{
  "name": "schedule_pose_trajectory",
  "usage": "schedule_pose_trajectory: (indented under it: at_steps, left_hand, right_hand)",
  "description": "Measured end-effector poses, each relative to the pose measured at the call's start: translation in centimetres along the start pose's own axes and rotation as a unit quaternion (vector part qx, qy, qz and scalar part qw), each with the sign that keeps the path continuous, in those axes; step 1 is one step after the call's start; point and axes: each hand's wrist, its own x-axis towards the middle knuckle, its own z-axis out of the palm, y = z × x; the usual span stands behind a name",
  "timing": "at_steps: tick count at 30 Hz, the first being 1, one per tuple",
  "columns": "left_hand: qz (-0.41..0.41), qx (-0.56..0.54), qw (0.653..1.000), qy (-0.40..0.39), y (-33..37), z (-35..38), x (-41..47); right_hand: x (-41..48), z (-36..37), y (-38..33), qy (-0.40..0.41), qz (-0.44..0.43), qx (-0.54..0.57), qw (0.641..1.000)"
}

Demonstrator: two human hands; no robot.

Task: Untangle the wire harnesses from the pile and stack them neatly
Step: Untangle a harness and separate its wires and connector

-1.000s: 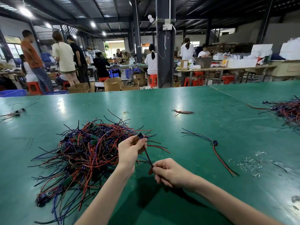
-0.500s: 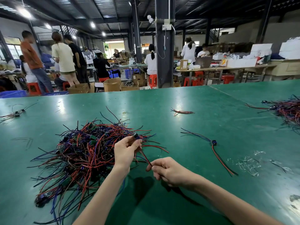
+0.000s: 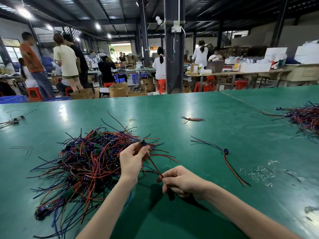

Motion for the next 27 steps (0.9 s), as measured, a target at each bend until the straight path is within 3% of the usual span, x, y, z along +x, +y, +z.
schedule_pose_trajectory:
  at_steps: [6,12,15,17,20,27]
  left_hand:
    - [-0.008,-0.063,0.998,0.006,0.9,0.2,0.1]
    - [-0.031,-0.071,0.997,0.021,1.1,0.1,0.2]
    - [-0.019,-0.038,0.999,0.020,1.0,0.0,0.0]
    - [-0.020,-0.037,0.999,0.029,1.0,-0.1,0.1]
    - [-0.035,-0.053,0.997,0.039,1.3,-0.1,0.3]
    - [-0.107,-0.163,0.981,0.011,2.5,0.0,0.1]
  right_hand:
    - [-0.2,0.4,-0.3,-0.001,-0.017,0.020,1.000]
    - [-0.9,1.4,-0.7,0.002,-0.188,-0.160,0.969]
    - [-0.7,1.5,-0.5,0.007,-0.204,-0.183,0.962]
    - [-0.5,1.4,-0.3,0.010,-0.175,-0.143,0.974]
    - [-0.1,1.2,0.0,0.009,-0.084,0.005,0.996]
    - [0.4,0.1,-0.1,0.046,0.017,0.170,0.984]
